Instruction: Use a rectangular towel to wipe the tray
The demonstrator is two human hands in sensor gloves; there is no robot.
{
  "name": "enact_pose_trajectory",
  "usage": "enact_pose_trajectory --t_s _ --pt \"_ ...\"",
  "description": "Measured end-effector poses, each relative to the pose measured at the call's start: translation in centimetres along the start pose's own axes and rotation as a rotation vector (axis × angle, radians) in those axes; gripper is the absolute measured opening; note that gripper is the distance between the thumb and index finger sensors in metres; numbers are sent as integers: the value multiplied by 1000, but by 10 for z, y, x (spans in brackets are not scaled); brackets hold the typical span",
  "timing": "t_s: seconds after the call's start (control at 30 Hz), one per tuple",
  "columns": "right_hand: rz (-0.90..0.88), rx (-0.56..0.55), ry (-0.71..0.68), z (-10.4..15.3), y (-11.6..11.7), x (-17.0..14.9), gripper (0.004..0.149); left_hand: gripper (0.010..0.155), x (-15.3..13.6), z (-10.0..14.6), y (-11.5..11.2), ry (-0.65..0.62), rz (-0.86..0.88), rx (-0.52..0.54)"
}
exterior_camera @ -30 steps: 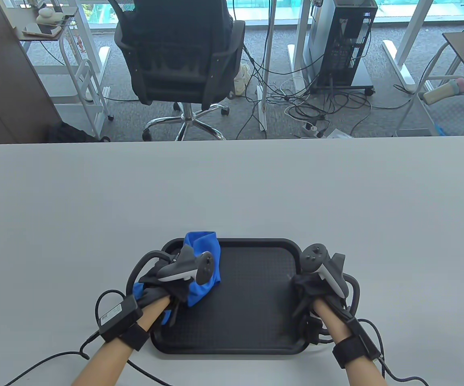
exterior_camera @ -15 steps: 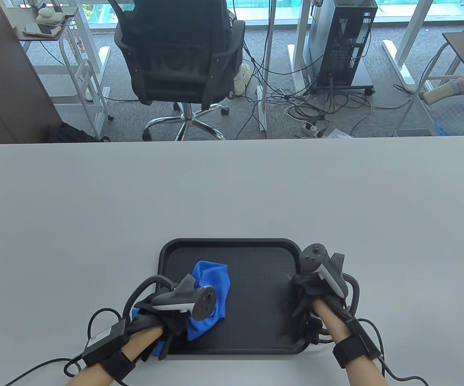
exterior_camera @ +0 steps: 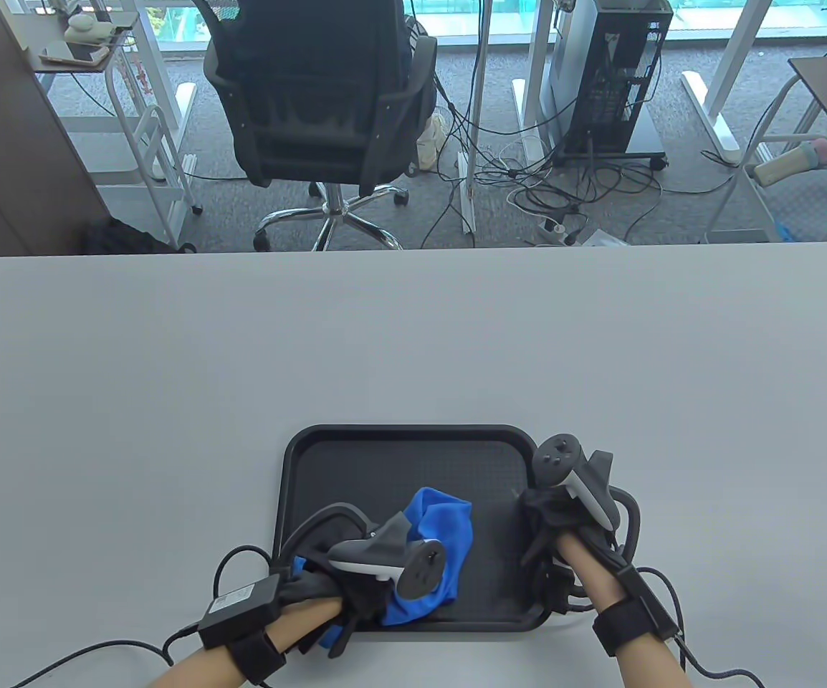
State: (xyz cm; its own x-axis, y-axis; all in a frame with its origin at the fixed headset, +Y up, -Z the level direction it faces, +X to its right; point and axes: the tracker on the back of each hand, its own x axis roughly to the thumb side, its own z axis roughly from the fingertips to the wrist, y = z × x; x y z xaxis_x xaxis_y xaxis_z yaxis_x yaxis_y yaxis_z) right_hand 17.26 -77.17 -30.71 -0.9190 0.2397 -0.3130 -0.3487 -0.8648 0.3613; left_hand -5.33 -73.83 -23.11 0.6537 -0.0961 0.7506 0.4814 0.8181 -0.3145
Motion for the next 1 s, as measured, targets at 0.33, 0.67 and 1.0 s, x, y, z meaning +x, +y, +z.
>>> enact_pose_trajectory --t_s 0.33,0.67,1.0 --pt "-14 4 -7 0 0 -1 47 57 31 -35 25 0 -87 42" --pt "-23 17 -12 -1 0 -2 46 57 13 -64 39 108 -27 104" --pt "-14 6 -3 0 0 -1 46 57 -31 -83 46 286 77 115"
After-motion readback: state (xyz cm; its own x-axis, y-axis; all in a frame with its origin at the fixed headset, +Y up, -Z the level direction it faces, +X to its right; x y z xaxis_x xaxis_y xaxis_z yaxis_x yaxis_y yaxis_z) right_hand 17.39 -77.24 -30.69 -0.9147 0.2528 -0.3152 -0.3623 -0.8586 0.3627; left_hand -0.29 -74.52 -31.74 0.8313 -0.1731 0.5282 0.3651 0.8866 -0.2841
